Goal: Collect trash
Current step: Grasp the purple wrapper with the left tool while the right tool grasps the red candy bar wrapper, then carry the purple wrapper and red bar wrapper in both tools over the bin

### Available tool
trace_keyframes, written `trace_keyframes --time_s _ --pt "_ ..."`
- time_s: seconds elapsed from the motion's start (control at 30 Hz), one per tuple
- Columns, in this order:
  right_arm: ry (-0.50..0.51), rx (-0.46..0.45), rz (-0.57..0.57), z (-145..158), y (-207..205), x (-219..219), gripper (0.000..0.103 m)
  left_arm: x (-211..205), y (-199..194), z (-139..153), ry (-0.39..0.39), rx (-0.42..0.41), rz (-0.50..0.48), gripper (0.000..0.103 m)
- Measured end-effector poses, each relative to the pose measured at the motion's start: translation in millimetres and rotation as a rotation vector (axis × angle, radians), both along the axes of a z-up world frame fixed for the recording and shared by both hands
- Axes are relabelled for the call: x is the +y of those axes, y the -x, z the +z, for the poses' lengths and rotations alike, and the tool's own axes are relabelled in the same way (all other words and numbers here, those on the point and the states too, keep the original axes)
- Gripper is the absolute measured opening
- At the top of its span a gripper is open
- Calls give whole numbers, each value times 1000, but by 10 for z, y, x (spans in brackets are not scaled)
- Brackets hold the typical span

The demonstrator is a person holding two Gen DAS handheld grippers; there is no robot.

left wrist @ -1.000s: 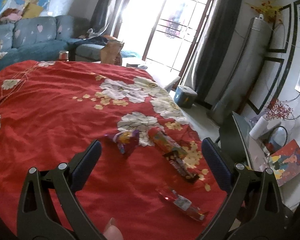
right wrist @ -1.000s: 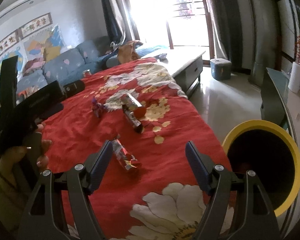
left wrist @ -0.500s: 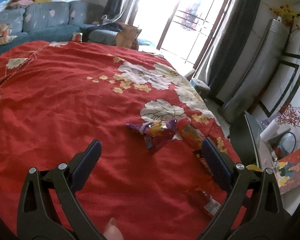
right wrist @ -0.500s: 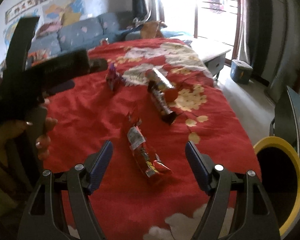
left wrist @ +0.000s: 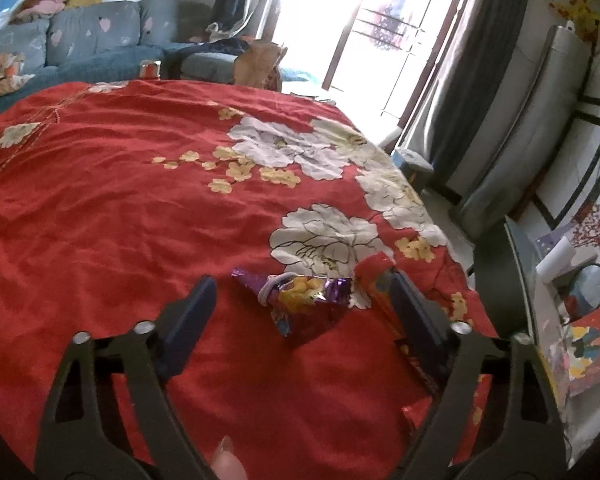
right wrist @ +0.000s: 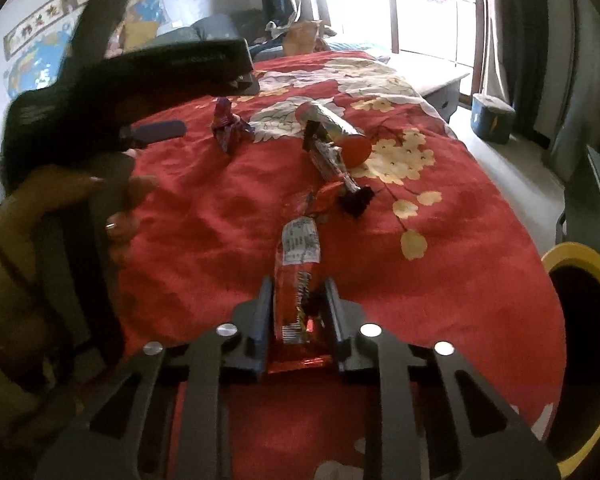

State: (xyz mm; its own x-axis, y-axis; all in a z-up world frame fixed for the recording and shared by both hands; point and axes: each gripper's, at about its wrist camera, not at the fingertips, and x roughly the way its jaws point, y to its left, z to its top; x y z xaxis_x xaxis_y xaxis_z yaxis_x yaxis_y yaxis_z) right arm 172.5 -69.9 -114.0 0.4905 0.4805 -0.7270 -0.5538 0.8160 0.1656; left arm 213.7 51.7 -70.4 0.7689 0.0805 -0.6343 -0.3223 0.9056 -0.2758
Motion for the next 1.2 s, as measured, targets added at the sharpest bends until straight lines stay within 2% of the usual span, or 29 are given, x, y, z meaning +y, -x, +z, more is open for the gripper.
trace_keyframes --time_s 0.1,0.17,0.23,0.53,0.57,0.9,1.2 --pt "-13 2 6 6 48 -14 20 44 -12 -71 17 23 8 58" --pt "-23 4 16 16 79 -11 20 74 -3 -105 27 31 9 44" --pt "-31 7 25 23 112 -9 20 101 5 -127 39 34 11 35" --pt "-54 15 86 73 297 73 19 131 147 -144 67 15 -22 22" --pt "-54 13 88 79 308 80 19 122 167 -134 67 11 -29 13" --pt "-85 -13 55 210 370 -51 19 -76 327 79 33 -51 -115 14" --pt "-133 -39 -48 369 310 -408 19 -311 445 368 18 -127 -192 14"
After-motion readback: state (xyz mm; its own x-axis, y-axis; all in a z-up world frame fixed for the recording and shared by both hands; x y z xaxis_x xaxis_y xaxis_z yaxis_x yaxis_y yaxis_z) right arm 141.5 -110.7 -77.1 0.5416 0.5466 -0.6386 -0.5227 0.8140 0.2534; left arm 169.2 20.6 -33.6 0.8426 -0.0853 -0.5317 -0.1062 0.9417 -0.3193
